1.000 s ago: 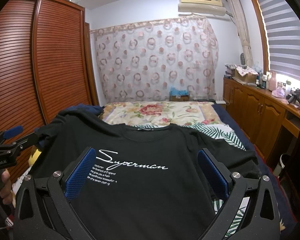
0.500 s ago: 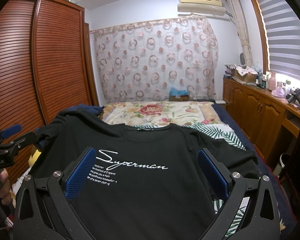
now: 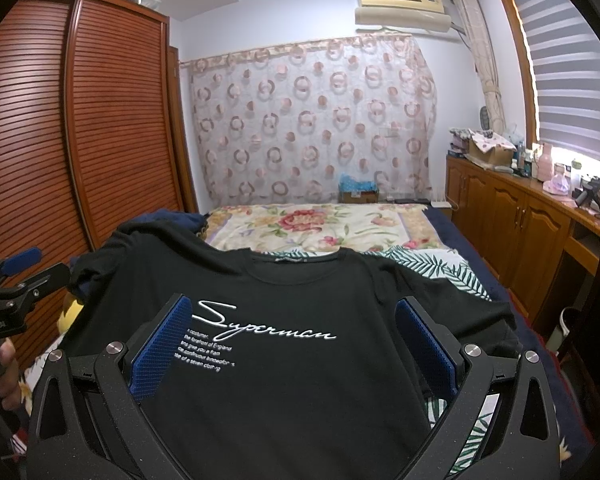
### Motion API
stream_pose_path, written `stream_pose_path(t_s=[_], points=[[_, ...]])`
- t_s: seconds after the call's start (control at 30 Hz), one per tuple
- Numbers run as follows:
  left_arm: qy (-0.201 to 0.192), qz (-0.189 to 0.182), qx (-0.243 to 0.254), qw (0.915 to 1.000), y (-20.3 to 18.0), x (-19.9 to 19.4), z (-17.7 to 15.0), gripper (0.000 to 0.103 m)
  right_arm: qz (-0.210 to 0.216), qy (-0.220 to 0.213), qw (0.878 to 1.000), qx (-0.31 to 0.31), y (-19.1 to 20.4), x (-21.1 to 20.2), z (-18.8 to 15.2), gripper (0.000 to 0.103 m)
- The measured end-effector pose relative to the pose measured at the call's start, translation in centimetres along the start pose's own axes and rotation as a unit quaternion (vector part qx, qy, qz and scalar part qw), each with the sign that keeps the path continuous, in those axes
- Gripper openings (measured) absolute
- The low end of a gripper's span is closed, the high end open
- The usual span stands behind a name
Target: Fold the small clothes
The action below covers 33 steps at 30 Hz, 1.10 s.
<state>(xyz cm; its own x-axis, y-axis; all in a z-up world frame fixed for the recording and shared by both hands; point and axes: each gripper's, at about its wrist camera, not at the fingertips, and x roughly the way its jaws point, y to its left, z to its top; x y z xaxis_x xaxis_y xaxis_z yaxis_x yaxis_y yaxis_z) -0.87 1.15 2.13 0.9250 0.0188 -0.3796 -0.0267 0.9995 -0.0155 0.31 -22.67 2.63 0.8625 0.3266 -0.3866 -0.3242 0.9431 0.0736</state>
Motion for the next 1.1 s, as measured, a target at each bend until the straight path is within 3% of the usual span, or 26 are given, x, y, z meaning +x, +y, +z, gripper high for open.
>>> stream_pose_path(t_s=[0.93,1.1], points=[[-0.002,0.007,0.003,1.0000,-0.4,-0.1,0.2,0.103,0.004,0.002,1.000,0.001,0.0,-0.3,-0.2,0.103],[0.021,0.014,-0.007,0.9997,1.0,1.8,-0.7,0.103,0.013,0.023,1.000,0.007,1.0,0.7,-0.3,0.103]])
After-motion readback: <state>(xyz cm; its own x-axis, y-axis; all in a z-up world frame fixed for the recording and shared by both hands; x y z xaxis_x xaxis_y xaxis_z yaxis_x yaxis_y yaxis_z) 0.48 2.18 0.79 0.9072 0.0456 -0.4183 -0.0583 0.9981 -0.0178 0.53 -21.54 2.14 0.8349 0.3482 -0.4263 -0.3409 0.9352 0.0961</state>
